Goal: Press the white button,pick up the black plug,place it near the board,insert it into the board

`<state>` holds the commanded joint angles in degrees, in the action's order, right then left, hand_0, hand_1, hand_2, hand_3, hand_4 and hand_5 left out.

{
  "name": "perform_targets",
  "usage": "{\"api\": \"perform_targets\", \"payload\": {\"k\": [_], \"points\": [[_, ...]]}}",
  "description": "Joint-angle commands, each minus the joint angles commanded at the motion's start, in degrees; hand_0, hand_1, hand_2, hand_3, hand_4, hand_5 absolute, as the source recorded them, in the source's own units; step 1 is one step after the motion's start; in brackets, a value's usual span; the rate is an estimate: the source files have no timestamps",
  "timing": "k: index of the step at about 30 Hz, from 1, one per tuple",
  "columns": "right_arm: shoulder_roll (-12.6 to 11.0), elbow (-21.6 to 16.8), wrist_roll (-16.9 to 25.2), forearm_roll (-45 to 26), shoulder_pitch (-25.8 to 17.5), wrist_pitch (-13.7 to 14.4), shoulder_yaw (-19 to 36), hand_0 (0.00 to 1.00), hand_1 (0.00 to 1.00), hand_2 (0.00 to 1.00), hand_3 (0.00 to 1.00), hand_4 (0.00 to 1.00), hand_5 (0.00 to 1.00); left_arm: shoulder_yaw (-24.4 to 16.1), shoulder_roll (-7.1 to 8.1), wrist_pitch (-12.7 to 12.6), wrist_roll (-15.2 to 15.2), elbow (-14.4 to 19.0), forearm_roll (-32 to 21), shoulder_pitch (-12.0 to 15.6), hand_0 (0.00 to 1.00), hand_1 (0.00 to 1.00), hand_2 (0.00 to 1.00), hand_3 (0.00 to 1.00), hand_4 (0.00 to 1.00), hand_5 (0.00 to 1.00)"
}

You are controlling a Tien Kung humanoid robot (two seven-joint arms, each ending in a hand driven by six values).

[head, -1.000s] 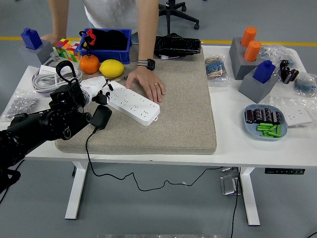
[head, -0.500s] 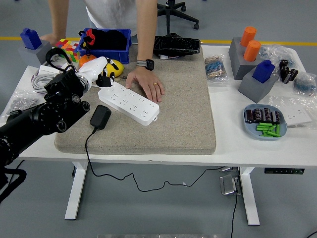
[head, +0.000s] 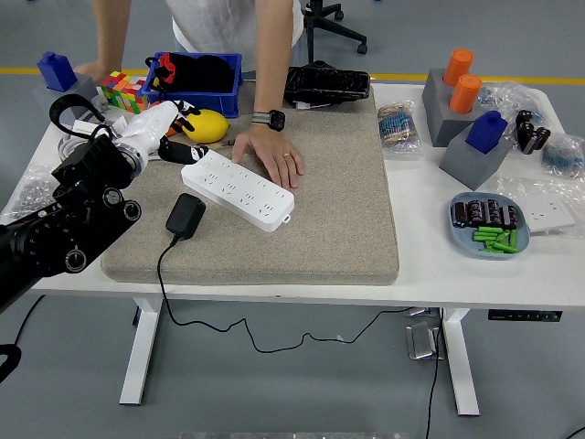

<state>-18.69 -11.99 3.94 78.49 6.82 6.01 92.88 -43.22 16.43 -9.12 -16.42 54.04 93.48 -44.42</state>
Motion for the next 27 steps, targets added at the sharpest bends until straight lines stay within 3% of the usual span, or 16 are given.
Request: {"api": "perform_targets", "payload": {"k": [2, 6, 7, 8, 13, 14, 18, 27], "points": [[0.1, 0.0, 0.0, 0.0, 0.0, 0.0, -0.1, 0.671, 0.59, 0.581, 0.569, 0.632, 0.313, -1.1, 0.73, 0.2, -0.8, 2.5, 0.8, 1.6, 0.779, 0.834, 0.82, 0.875, 0.994, 0.469], [0.3, 0.0, 0.0, 0.0, 0.0, 0.1, -0.6, 0.671, 0.59, 0.581, 0.569, 0.632, 0.313, -2.8, 1.67, 0.5, -2.4, 6.0, 3.2, 4.6, 0.779, 0.834, 0.82, 0.875, 0.994, 0.469], [0.3, 0.0, 0.0, 0.0, 0.0, 0.1, -0.7, 0.671, 0.59, 0.581, 0.569, 0.632, 0.313, -3.0, 1.84, 0.6, -2.7, 6.5, 3.7, 5.2, 0.779, 0.834, 0.82, 0.875, 0.994, 0.469], [0.3, 0.0, 0.0, 0.0, 0.1, 0.0, -0.9, 0.671, 0.589, 0.582, 0.569, 0.633, 0.313, -3.1, 1.96, 0.6, -3.1, 6.9, 4.1, 5.8, 0.784, 0.818, 0.818, 0.864, 0.998, 0.541], [0.4, -0.1, 0.0, -0.1, 0.1, 0.1, -1.2, 0.671, 0.589, 0.582, 0.569, 0.633, 0.313, -3.9, 2.28, 0.5, -6.0, 8.0, 6.2, 9.7, 0.784, 0.818, 0.818, 0.864, 0.998, 0.541], [0.4, -0.1, 0.0, -0.1, 0.0, 0.1, -1.2, 0.671, 0.589, 0.581, 0.568, 0.633, 0.315, -4.1, 2.28, 0.4, -6.3, 8.2, 6.7, 10.5, 0.771, 0.773, 0.769, 0.845, 0.998, 0.578], [0.4, -0.1, 0.0, -0.1, -0.1, 0.2, -1.6, 0.671, 0.589, 0.581, 0.568, 0.633, 0.315, -5.7, 2.02, -0.3, -7.0, 9.0, 8.0, 13.1, 0.771, 0.773, 0.769, 0.845, 0.998, 0.578], [0.9, -0.5, 0.0, -0.3, -0.4, 0.3, -2.8, 0.671, 0.589, 0.581, 0.569, 0.633, 0.313, -6.2, 1.01, -1.9, -9.0, 10.6, 11.3, 16.4, 0.723, 0.699, 0.692, 0.805, 0.998, 0.577]]}}
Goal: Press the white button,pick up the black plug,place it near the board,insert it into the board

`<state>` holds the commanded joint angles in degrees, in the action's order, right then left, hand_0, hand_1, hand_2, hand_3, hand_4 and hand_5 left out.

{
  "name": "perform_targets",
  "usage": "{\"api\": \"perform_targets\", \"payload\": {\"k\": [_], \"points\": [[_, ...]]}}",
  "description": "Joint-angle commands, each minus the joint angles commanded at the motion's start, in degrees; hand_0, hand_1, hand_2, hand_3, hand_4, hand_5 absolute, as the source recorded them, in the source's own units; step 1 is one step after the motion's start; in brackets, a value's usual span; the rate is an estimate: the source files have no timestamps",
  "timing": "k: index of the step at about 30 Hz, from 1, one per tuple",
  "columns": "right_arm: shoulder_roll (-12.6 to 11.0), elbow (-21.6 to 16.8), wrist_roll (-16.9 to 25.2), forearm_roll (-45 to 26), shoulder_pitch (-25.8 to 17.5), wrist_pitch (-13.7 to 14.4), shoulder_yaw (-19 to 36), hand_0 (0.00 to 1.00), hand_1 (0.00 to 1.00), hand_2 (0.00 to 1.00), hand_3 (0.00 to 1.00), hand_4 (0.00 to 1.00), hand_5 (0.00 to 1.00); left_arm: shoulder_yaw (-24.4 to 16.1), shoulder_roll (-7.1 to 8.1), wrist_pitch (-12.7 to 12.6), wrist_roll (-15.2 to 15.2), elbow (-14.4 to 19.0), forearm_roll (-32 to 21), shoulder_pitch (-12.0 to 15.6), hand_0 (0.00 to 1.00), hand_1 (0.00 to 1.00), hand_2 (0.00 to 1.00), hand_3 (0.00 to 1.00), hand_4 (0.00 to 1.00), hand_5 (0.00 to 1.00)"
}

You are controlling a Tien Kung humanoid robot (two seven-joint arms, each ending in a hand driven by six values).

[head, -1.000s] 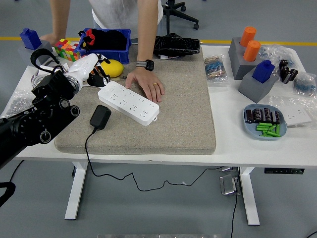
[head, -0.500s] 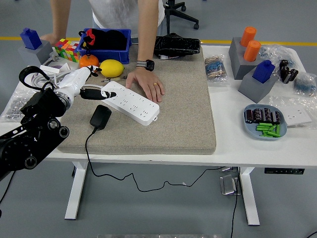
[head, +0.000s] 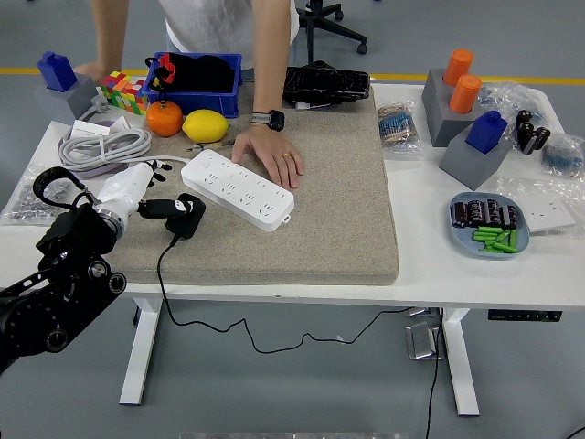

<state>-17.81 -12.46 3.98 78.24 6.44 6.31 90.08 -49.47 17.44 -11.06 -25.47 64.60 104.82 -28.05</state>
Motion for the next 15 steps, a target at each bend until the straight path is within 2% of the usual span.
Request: {"api": "perform_targets", "payload": {"k": [6, 15], "points": [[0.0, 0.0, 0.0, 0.0, -0.1, 0.1, -0.6, 0.671, 0.589, 0.581, 0.569, 0.632, 0.313, 0.8, -0.69, -0.4, -1.6, 1.3, 1.8, 1.2, 0.7, 0.684, 0.685, 0.798, 0.998, 0.578], [0.0, 0.0, 0.2, 0.2, -0.4, 0.3, -1.3, 0.671, 0.589, 0.582, 0.569, 0.632, 0.312, 2.2, -1.25, -1.5, -2.9, 0.7, 3.4, 1.7, 0.688, 0.684, 0.682, 0.793, 0.998, 0.55]]}}
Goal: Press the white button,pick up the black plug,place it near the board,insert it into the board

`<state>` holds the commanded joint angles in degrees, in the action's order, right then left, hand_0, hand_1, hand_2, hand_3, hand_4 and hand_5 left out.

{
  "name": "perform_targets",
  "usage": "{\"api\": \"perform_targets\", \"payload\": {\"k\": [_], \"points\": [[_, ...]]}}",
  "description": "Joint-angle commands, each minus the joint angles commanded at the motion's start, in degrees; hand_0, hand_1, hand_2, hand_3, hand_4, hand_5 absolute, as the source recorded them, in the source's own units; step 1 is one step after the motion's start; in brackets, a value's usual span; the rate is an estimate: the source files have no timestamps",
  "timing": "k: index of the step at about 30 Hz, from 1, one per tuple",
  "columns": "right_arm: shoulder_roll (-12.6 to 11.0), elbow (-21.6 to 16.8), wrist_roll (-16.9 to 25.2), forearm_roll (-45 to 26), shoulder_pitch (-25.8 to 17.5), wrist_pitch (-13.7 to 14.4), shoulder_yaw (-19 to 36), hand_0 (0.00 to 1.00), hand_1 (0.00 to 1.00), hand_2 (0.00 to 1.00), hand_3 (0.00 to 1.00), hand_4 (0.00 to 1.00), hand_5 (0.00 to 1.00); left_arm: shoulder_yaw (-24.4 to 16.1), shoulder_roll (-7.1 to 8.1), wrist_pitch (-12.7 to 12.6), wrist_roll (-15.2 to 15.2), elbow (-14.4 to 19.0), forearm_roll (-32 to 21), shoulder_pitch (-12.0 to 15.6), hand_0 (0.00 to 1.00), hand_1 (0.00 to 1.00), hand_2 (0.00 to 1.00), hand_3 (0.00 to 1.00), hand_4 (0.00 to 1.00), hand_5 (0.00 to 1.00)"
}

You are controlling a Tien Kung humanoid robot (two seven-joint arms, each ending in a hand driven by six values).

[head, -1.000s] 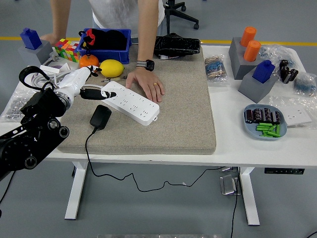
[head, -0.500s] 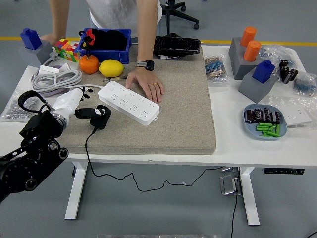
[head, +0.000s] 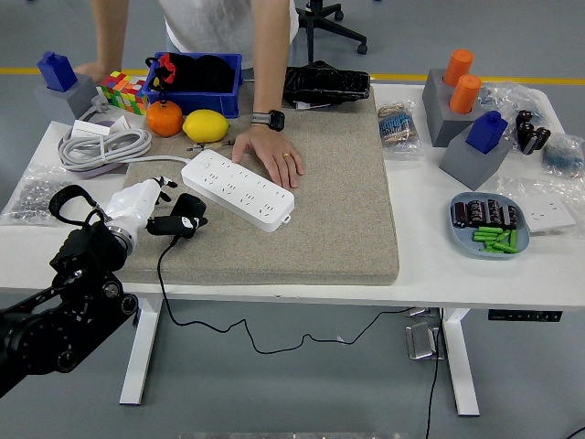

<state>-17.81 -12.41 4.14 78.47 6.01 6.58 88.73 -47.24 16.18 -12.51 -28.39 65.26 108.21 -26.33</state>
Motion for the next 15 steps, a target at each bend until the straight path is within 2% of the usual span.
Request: {"api": "perform_targets", "payload": {"k": [1, 2, 13, 14, 15], "points": [[0.0, 0.0, 0.0, 0.0, -0.1, 0.0, -0.2, 0.671, 0.589, 0.582, 0.569, 0.632, 0.312, 0.2, -0.06, -0.2, 0.0, -0.2, 0.0, 0.1, 0.688, 0.684, 0.682, 0.793, 0.998, 0.55], [0.0, 0.0, 0.0, -0.1, -0.2, 0.1, -0.3, 0.671, 0.589, 0.581, 0.569, 0.632, 0.312, 0.3, -0.12, -0.4, 0.0, -0.3, 0.0, 0.1, 0.651, 0.657, 0.625, 0.769, 0.998, 0.325], [-0.2, 0.0, 0.2, -0.7, -0.3, 0.2, -1.8, 0.671, 0.589, 0.581, 0.569, 0.632, 0.312, 1.4, -0.49, -2.2, 1.0, -1.6, -0.7, 0.2, 0.626, 0.634, 0.585, 0.742, 0.998, 0.284], [-0.2, 0.0, 0.2, -0.8, -0.3, 0.2, -1.8, 0.671, 0.589, 0.581, 0.569, 0.632, 0.311, 1.6, -0.53, -2.4, 1.1, -1.7, -1.0, 0.1, 0.551, 0.583, 0.55, 0.722, 0.998, 0.268], [-0.2, -0.1, 0.2, -0.8, -0.2, 0.2, -1.5, 0.671, 0.589, 0.581, 0.569, 0.632, 0.311, 1.8, -0.64, -2.8, 1.4, -1.7, -1.1, -0.1, 0.551, 0.583, 0.55, 0.722, 0.998, 0.268]]}}
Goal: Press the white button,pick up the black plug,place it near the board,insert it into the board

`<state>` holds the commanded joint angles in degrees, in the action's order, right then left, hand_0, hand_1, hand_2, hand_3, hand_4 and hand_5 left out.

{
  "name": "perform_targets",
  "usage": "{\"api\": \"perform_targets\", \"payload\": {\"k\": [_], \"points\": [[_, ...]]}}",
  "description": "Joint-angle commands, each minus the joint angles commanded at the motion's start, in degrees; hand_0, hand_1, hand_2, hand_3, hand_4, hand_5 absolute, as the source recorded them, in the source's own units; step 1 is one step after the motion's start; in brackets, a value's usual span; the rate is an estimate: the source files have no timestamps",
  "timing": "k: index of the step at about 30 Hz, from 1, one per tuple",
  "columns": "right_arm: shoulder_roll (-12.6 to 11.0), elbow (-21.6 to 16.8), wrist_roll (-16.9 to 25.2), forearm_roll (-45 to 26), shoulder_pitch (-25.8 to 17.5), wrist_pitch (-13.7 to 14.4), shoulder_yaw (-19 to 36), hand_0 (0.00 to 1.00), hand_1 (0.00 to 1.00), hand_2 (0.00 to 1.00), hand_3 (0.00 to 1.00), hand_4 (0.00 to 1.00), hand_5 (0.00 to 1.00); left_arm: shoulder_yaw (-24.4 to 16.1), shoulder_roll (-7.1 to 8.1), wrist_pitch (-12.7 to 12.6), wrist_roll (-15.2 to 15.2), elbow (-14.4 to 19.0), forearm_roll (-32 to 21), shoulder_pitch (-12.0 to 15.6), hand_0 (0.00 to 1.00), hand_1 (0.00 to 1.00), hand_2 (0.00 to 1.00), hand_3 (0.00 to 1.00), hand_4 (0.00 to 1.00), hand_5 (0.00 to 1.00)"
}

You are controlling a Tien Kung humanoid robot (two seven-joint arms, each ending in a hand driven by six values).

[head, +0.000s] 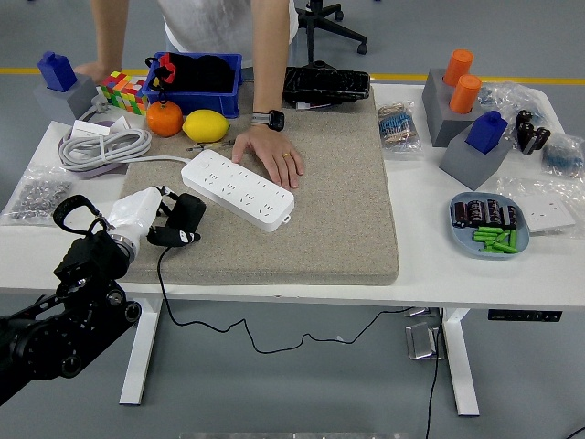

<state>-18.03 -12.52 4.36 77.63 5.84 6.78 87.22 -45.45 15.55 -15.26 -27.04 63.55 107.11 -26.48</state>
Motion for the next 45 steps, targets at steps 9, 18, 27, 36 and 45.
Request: {"api": "perform_targets", "payload": {"k": [9, 18, 27, 36, 45], "points": [[0.4, 0.0, -0.2, 0.1, 0.3, -0.1, 0.9, 0.671, 0.588, 0.581, 0.568, 0.632, 0.312, 0.1, -0.79, -1.2, 1.3, 0.3, -0.8, -1.0, 0.509, 0.566, 0.549, 0.717, 0.998, 0.269], [0.1, -0.2, -0.1, 0.0, 0.6, -0.1, 1.0, 0.67, 0.589, 0.581, 0.569, 0.632, 0.31, 0.2, -1.33, -0.7, 0.8, -0.7, -0.7, -1.6, 0.509, 0.585, 0.562, 0.733, 0.998, 0.305], [0.1, -0.3, 0.4, 0.0, 0.8, 0.2, 1.5, 0.67, 0.589, 0.581, 0.568, 0.632, 0.311, 0.2, -1.46, -0.3, 0.3, -1.2, 0.1, -2.3, 0.518, 0.584, 0.562, 0.723, 0.998, 0.31], [0.0, -0.3, 0.3, 0.1, 0.8, 0.1, 1.8, 0.67, 0.588, 0.581, 0.568, 0.631, 0.31, 0.0, -1.62, 0.8, -1.2, -1.6, -0.1, -2.5, 0.479, 0.543, 0.517, 0.659, 0.954, 0.171], [0.1, -0.3, 0.3, 0.1, 0.9, 0.2, 2.1, 0.67, 0.588, 0.581, 0.568, 0.63, 0.309, -0.3, -1.42, 1.5, -1.7, -1.2, -0.6, -2.7, 0.474, 0.543, 0.525, 0.661, 0.971, 0.205]]}}
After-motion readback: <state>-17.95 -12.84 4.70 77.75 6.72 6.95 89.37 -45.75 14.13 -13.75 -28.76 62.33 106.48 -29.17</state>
